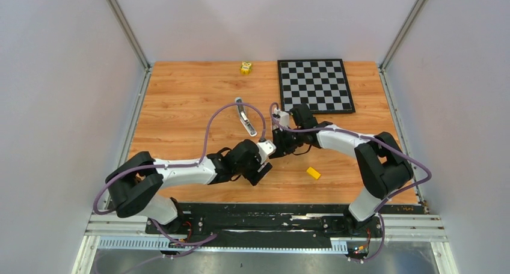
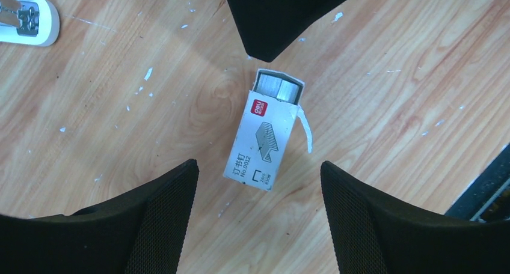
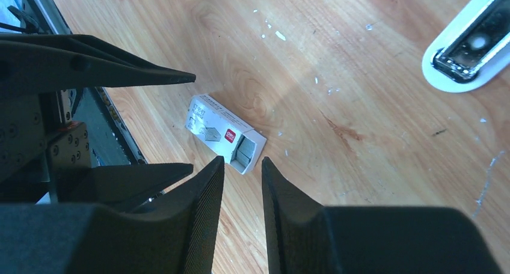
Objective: Load the staples into the stapler
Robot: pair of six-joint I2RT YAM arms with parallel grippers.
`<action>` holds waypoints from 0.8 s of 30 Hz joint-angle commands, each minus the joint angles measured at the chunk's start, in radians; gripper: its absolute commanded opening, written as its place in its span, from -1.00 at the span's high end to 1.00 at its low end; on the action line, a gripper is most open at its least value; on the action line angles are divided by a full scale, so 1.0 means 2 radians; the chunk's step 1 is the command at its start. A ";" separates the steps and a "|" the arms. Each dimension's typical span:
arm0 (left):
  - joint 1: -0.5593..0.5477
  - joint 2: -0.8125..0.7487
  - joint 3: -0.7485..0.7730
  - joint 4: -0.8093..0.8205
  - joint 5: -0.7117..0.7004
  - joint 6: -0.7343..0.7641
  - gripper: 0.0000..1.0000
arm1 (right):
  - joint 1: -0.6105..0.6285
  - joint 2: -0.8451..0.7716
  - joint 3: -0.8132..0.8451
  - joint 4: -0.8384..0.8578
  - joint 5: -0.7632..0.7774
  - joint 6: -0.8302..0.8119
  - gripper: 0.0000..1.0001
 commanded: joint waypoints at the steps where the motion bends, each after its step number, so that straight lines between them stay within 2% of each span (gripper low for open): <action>1: 0.006 0.028 0.022 0.000 0.013 0.036 -0.53 | -0.010 0.005 0.001 -0.022 -0.012 0.014 0.38; 8: 0.006 0.059 0.028 0.014 0.019 0.037 -0.44 | -0.007 0.005 -0.006 -0.022 -0.001 0.035 0.46; 12: 0.006 0.068 0.024 0.022 0.028 0.052 -0.31 | -0.008 0.005 -0.005 -0.020 -0.010 -0.002 0.32; 16: 0.006 0.070 0.022 0.024 0.029 0.055 -0.18 | -0.011 0.010 0.002 -0.024 -0.010 -0.012 0.30; 24: 0.006 0.074 0.020 0.029 0.023 0.051 0.12 | -0.008 0.035 0.011 -0.031 0.009 0.019 0.43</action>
